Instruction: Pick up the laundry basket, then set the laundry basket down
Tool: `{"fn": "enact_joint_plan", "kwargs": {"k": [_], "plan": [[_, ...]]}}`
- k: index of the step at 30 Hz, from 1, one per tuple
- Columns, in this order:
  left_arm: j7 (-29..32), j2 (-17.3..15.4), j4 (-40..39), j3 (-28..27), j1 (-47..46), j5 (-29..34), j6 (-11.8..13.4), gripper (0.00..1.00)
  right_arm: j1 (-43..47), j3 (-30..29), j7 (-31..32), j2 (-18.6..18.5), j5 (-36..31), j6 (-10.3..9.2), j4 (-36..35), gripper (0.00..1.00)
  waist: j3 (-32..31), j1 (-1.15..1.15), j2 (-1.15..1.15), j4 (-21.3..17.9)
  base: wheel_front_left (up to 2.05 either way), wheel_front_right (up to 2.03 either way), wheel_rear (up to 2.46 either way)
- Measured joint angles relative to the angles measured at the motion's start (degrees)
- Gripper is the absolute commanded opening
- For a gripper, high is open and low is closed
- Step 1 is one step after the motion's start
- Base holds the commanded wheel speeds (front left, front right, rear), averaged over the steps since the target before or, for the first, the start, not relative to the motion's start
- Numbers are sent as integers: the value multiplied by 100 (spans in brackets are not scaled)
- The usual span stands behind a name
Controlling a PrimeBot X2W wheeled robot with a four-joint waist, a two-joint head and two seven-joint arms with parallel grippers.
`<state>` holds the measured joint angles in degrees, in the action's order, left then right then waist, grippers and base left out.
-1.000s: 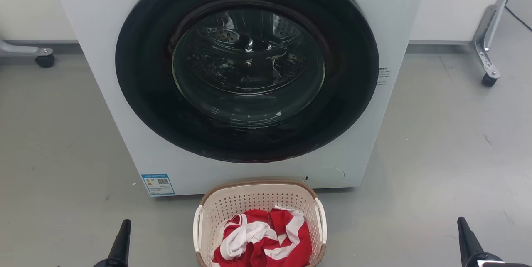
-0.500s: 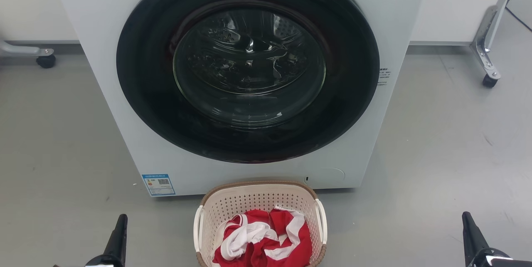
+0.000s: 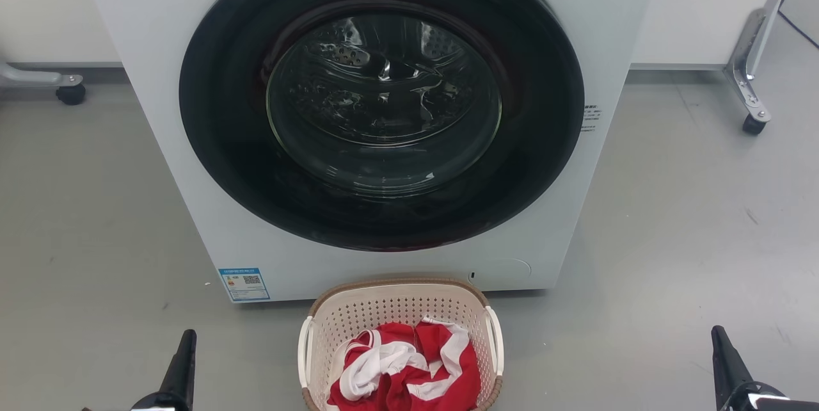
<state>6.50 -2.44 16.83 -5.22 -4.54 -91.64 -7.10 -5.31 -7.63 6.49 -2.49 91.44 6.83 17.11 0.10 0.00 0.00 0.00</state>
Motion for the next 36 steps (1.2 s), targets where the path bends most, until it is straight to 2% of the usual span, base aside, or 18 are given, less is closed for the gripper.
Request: {"fn": "enact_joint_plan", "kwargs": {"k": [36], "plan": [[0,0,-1,0,0,0,0,0,0,0,0,1,0,1,0,0,1,0,0,0,0,0,0]]}}
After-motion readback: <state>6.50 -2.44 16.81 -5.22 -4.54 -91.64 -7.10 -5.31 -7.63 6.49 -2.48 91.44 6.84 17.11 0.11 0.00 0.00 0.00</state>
